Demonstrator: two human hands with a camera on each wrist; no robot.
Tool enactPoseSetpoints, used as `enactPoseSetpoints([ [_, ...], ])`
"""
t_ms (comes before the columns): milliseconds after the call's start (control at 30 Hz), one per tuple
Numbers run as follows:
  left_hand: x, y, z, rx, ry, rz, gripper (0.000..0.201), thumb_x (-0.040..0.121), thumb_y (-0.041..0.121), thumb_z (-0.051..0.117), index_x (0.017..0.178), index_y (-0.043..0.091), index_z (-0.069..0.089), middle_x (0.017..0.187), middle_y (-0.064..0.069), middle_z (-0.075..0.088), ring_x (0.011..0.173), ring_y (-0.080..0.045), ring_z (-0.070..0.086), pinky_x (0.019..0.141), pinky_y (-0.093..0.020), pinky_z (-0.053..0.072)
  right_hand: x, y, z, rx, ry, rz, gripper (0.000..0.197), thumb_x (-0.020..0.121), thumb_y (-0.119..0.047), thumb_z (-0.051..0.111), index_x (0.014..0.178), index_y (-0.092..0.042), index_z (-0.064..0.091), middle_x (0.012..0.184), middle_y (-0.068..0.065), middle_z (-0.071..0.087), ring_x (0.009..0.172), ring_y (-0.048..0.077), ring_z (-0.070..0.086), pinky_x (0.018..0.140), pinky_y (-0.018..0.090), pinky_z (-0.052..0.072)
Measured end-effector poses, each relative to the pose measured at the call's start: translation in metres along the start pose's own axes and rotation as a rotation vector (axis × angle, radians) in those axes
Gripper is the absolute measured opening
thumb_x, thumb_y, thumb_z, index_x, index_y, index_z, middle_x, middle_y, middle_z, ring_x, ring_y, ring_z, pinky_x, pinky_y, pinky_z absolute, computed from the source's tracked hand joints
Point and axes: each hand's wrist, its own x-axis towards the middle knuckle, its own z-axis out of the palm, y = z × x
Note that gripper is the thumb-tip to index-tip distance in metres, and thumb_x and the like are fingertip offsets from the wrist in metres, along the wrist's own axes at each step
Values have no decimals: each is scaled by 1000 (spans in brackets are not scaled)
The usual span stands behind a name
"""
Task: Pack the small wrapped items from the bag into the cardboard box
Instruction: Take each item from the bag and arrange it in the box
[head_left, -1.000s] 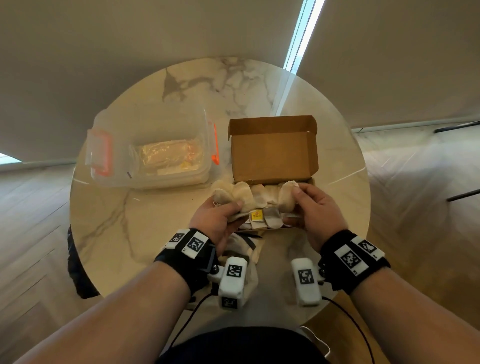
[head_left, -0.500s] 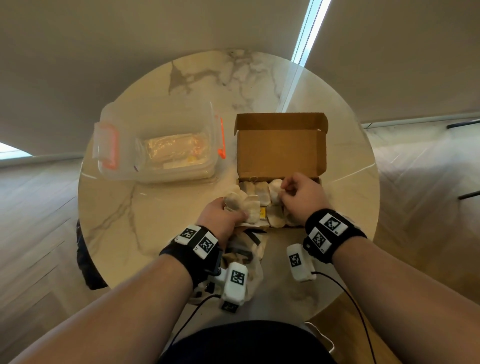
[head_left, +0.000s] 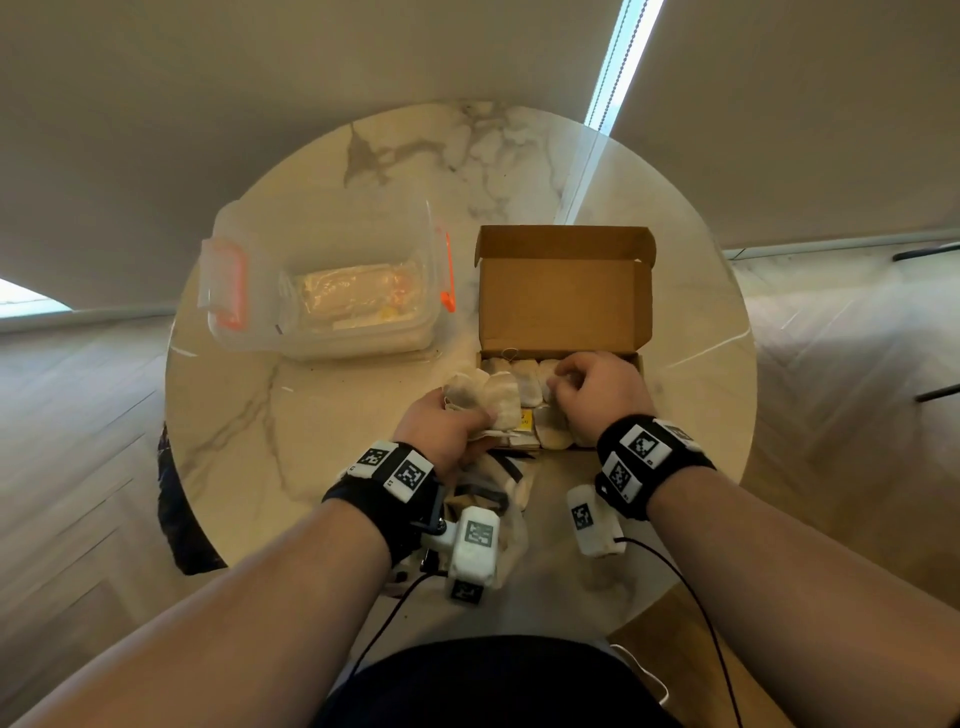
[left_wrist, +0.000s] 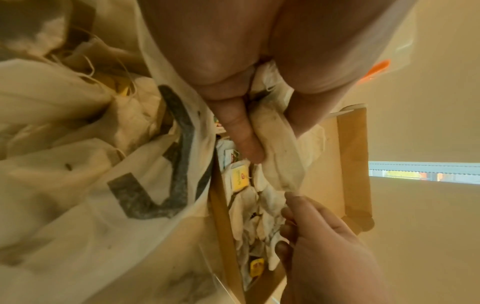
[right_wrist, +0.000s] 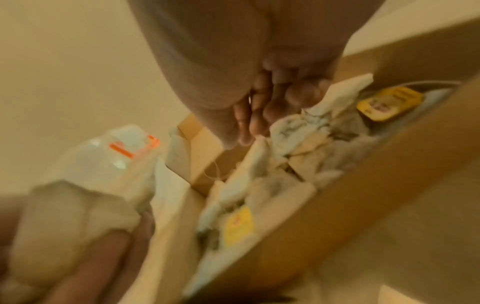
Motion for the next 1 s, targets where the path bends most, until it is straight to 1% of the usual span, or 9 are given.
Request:
enactPoseSetpoints([
  [67, -4, 2, 1, -86, -29, 28, 25, 90, -3, 74, 113, 2, 68, 106, -22, 77, 97, -37, 77, 81, -42, 64, -13, -5, -9, 188, -13, -36, 18, 97, -45, 66, 101, -29, 71, 93, -9, 69, 88, 12, 64, 71, 25, 49],
  [100, -7, 4, 2, -104, -43, 42, 27, 91, -3, 73, 116, 2, 68, 109, -21, 77, 97, -35, 77, 81, -40, 64, -19, -9, -13, 310, -33, -55, 19, 95, -47, 69, 97, -29, 67, 90, -7, 70, 85, 14, 66, 71, 26, 52],
  [167, -14, 8, 4, -127, -82, 58, 31, 91, 0, 75, 121, 4, 68, 112, -20, 77, 100, -33, 77, 80, -37, 62, -31, -16, -17, 551, -88, -74, 26, 89, -44, 77, 96, -25, 61, 91, 1, 73, 85, 25, 70, 77, 40, 63],
  [267, -25, 14, 6, -142, -141, 94, 32, 90, 3, 77, 121, 2, 69, 110, -21, 77, 99, -34, 77, 78, -36, 61, -43, -23, -18, 667, -160, -123, 33, 83, -32, 85, 96, -22, 56, 95, 11, 73, 89, 33, 72, 82, 52, 63],
  [400, -27, 18, 1, -194, -68, 47, 19, 95, 1, 69, 114, 0, 67, 104, -23, 75, 90, -30, 77, 72, -35, 65, -46, -19, -14, 632, -51, -127, 26, 85, -21, 83, 93, -24, 58, 91, 7, 74, 85, 27, 73, 81, 50, 63],
  [533, -28, 21, -10, -267, -18, -9, 12, 101, 3, 60, 112, 2, 65, 101, -21, 73, 83, -27, 77, 81, -39, 65, -38, -7, -13, 590, 44, -6, 17, 87, -22, 82, 95, -27, 68, 92, -2, 75, 85, 18, 73, 81, 44, 64],
  [733, -40, 26, -29, -417, -9, -61, 19, 95, -7, 47, 107, -5, 62, 110, -28, 68, 103, -41, 75, 81, -44, 66, -15, -10, 2, 370, 16, 47, 11, 91, -26, 75, 100, -32, 71, 93, -10, 72, 87, 11, 69, 86, 38, 62],
  [833, -41, 24, -35, -368, -17, -36, 29, 92, -16, 37, 109, -5, 58, 115, -31, 65, 98, -39, 76, 85, -46, 65, -4, -19, 10, 269, -31, 62, 15, 94, -25, 73, 107, -32, 72, 98, -10, 70, 94, 14, 68, 89, 37, 59],
  [1000, -41, 23, -42, -335, -20, -20, 26, 95, -17, 45, 112, -2, 58, 131, -34, 61, 108, -40, 74, 86, -43, 65, 8, -27, 20, 173, -25, 136, 22, 97, -28, 70, 119, -32, 73, 99, -5, 69, 91, 17, 64, 80, 31, 54],
])
